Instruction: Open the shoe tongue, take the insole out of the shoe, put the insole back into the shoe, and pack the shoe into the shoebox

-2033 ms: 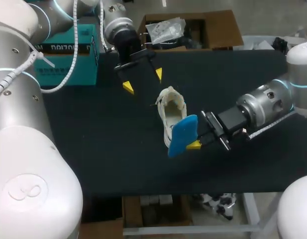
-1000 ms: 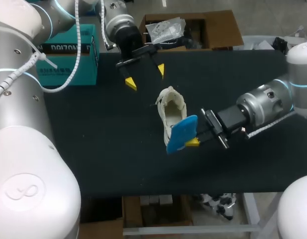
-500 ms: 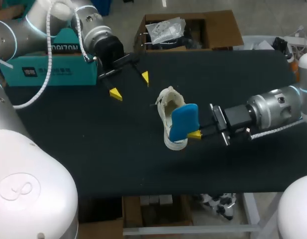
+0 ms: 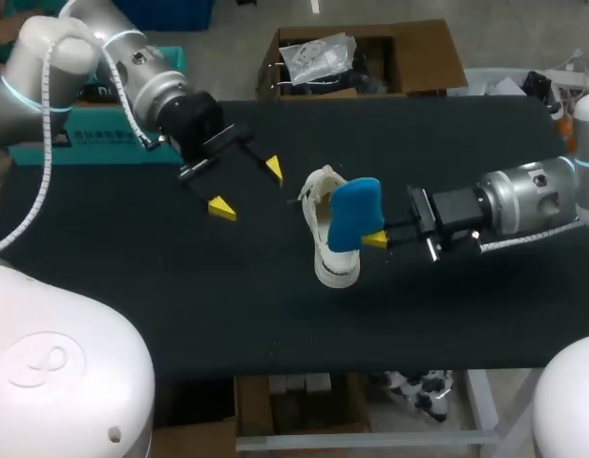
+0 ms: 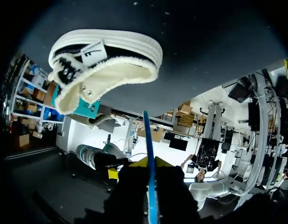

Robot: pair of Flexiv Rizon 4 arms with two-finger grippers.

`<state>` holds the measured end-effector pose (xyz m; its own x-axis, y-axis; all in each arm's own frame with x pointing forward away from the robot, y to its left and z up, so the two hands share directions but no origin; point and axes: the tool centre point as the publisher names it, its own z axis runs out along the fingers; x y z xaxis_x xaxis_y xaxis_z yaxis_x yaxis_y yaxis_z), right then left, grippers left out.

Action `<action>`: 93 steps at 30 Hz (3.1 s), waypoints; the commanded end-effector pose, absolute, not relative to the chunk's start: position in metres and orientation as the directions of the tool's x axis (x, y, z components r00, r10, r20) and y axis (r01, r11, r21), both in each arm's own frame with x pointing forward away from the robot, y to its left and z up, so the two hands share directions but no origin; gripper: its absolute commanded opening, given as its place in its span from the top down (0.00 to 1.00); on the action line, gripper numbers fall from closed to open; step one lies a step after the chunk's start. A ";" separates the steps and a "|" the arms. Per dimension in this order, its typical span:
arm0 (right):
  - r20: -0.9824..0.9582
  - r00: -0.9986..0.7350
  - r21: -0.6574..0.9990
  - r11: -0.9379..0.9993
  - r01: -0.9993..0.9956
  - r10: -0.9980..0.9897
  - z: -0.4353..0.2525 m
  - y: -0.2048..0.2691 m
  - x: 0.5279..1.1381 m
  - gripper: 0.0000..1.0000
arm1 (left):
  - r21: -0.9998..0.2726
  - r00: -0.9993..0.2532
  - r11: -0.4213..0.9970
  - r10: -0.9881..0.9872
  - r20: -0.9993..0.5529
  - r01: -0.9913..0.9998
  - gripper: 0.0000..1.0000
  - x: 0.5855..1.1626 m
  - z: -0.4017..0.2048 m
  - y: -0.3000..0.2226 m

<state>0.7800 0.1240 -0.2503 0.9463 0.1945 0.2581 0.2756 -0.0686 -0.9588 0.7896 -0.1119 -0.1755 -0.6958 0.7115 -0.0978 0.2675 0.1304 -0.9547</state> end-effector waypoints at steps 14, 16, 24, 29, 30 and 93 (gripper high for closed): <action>0.320 0.942 -0.944 -0.042 0.326 0.103 -0.274 0.140 0.794 1.00 | -0.917 -0.924 0.282 -0.176 -0.339 0.283 0.00 0.783 -0.203 -0.128; 0.335 0.937 -0.939 -0.041 0.340 0.097 -0.276 0.143 0.796 1.00 | -0.914 -0.907 0.283 -0.224 -0.356 0.289 0.00 0.787 -0.207 -0.131; 0.362 0.932 -0.928 -0.084 0.363 0.026 -0.274 0.152 0.804 1.00 | -0.924 -0.879 0.294 -0.335 -0.339 0.245 0.00 0.811 -0.219 -0.135; 0.365 0.929 -0.927 -0.117 0.356 -0.064 -0.276 0.153 0.810 1.00 | -0.924 -0.879 0.294 -0.335 -0.339 0.245 0.00 0.811 -0.219 -0.135; 0.357 0.931 -0.930 -0.127 0.346 -0.076 -0.277 0.153 0.812 1.00 | -0.924 -0.879 0.294 -0.335 -0.339 0.245 0.00 0.811 -0.219 -0.135; 0.538 0.843 -0.834 -0.137 0.535 0.012 -0.309 0.161 0.837 1.00 | -0.846 -0.872 0.306 -0.089 -0.482 0.436 0.53 0.856 -0.274 -0.173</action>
<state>0.8362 0.1600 -0.3026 0.8448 0.0188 0.5347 0.5313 -0.1471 -0.8343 0.8427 -0.1654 -0.2643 -0.8664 -0.1092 -0.4872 0.4312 0.3283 -0.8404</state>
